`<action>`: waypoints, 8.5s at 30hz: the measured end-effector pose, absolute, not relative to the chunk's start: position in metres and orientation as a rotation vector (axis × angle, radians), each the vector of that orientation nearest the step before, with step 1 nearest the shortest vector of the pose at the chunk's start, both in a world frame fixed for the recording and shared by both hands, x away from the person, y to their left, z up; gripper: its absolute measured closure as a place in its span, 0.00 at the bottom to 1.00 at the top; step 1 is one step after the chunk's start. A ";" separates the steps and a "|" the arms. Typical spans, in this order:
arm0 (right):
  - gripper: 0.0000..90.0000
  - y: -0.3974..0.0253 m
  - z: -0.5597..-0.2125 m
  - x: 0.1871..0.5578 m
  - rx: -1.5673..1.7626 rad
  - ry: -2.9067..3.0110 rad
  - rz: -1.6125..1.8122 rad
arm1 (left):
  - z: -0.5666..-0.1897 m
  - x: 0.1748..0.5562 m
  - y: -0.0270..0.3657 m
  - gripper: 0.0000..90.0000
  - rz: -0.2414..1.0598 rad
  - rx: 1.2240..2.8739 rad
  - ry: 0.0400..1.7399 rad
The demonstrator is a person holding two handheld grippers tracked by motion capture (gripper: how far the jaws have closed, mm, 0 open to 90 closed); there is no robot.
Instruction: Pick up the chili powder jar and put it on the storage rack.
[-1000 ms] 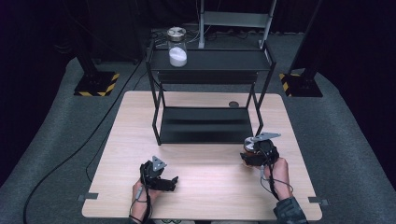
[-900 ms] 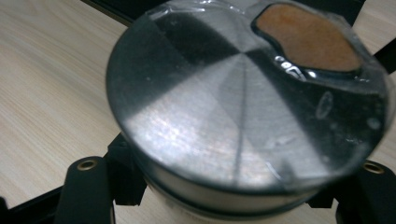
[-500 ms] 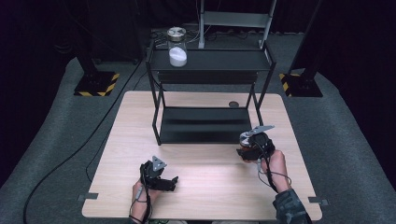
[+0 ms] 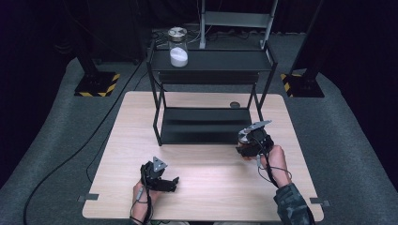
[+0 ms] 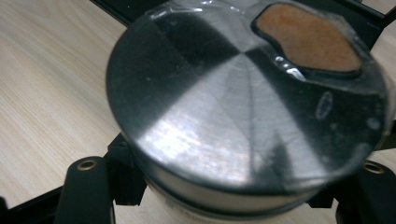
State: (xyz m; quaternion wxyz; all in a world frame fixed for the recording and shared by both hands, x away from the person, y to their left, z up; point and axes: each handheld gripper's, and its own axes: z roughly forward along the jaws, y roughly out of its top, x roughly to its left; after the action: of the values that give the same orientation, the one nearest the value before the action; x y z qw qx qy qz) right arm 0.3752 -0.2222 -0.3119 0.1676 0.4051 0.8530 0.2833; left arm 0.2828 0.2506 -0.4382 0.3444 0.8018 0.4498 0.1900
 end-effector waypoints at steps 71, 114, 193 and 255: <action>0.35 -0.178 -0.214 0.433 0.994 2.457 0.639 | -0.439 0.282 0.250 0.01 0.497 2.078 1.172; 0.35 -0.167 -0.149 0.427 0.938 2.380 0.557 | -0.439 0.282 0.250 0.01 0.498 2.077 1.173; 0.35 -0.172 -0.075 0.420 0.947 2.182 0.789 | -0.439 0.282 0.251 0.01 0.497 2.076 1.171; 0.35 -0.195 -0.102 0.487 1.254 2.027 1.042 | -0.438 0.282 0.251 0.02 0.497 2.078 1.168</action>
State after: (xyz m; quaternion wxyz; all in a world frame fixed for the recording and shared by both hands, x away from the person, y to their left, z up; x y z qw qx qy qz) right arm 0.4872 -0.1952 -0.1021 0.2669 0.4646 0.7508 0.3862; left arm 0.2820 0.2509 -0.4385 0.3458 0.8007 0.4501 0.1915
